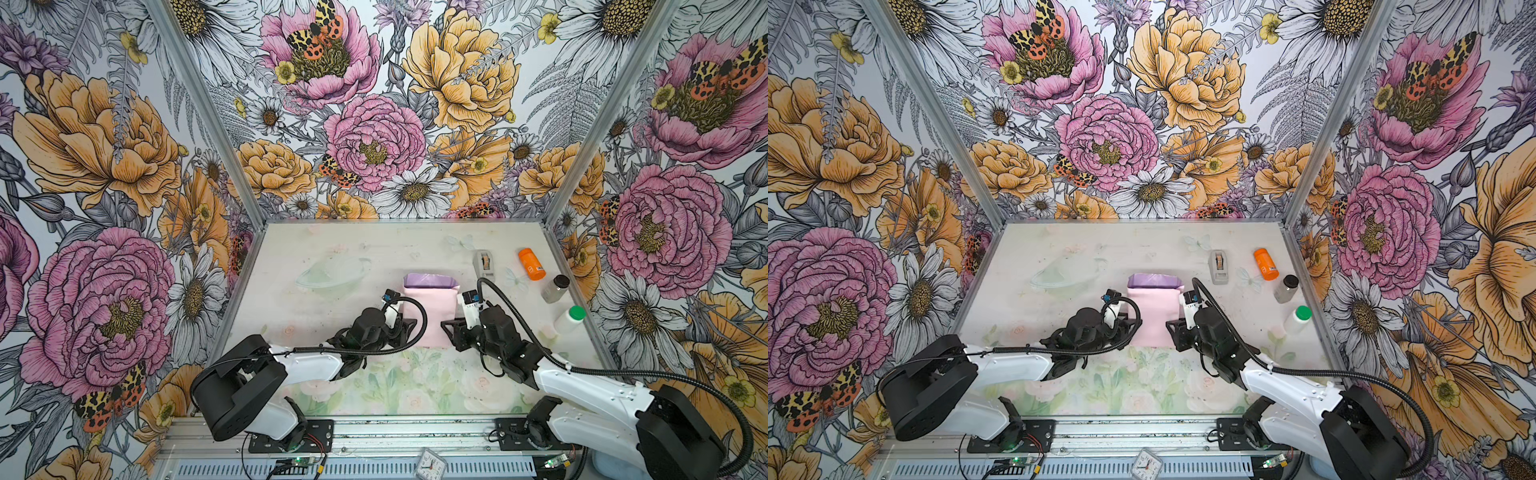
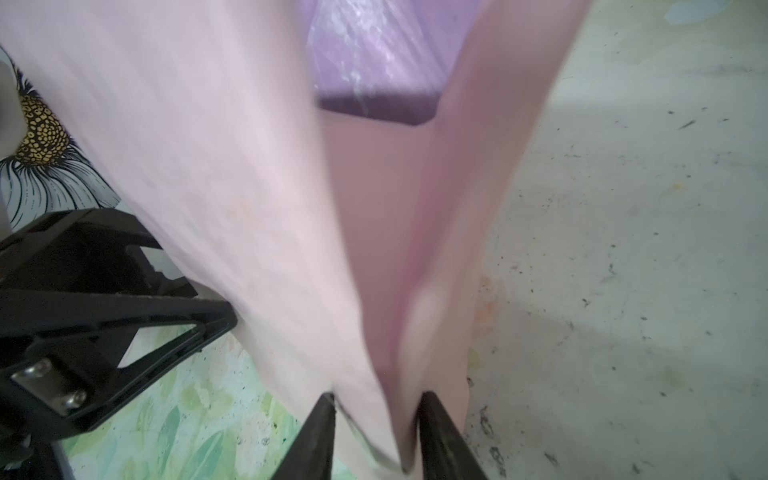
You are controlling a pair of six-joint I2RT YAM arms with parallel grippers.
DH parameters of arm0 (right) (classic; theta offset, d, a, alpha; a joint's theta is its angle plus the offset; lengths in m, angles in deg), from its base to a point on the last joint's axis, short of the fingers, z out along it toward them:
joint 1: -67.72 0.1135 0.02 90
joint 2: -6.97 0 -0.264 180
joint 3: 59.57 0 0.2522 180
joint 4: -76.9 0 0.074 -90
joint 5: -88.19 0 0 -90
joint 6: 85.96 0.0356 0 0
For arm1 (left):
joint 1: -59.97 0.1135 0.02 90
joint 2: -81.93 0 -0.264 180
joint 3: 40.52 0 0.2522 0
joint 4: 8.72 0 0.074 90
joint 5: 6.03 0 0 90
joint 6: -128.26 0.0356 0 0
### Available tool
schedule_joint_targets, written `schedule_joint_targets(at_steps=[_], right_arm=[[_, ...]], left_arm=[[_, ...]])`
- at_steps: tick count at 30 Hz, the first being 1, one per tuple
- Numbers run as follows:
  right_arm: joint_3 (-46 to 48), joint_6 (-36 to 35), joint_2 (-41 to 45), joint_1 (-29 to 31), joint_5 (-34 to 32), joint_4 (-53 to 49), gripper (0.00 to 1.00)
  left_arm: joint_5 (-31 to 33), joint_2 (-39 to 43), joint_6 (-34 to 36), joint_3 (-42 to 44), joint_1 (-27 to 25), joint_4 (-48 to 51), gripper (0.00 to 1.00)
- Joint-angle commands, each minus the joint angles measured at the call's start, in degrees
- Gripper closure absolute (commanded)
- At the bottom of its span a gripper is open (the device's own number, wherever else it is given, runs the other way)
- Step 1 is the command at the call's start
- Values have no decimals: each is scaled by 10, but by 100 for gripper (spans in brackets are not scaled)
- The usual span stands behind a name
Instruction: Wrap the gift box in paper
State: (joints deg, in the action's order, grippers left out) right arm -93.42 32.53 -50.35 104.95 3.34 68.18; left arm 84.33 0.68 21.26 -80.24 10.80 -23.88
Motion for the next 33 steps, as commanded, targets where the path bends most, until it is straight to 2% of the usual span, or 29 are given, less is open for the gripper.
schedule_joint_targets(at_steps=[1, 3, 5, 10, 16, 22, 33], right_arm=[[22, 23, 64, 5, -11, -28, 53], [34, 27, 110, 5, -18, -52, 48], [43, 30, 148, 5, -22, -70, 46], [54, 24, 196, 4, -16, -72, 44], [42, 8, 177, 4, 13, -49, 43], [11, -2, 168, 0, 5, -38, 40], [-63, -8, 72, -21, 28, -28, 36]], left_arm=[[24, 28, -21, 27, -12, -20, 45], [30, 47, -35, 41, -15, -12, 36], [35, 68, -49, 54, -18, -1, 30], [46, 112, -72, 63, -18, 34, 25], [37, 131, -92, 59, -16, 39, 24], [28, 150, -122, 33, -1, 50, 23], [-1, 105, -135, -8, 25, 59, 23]])
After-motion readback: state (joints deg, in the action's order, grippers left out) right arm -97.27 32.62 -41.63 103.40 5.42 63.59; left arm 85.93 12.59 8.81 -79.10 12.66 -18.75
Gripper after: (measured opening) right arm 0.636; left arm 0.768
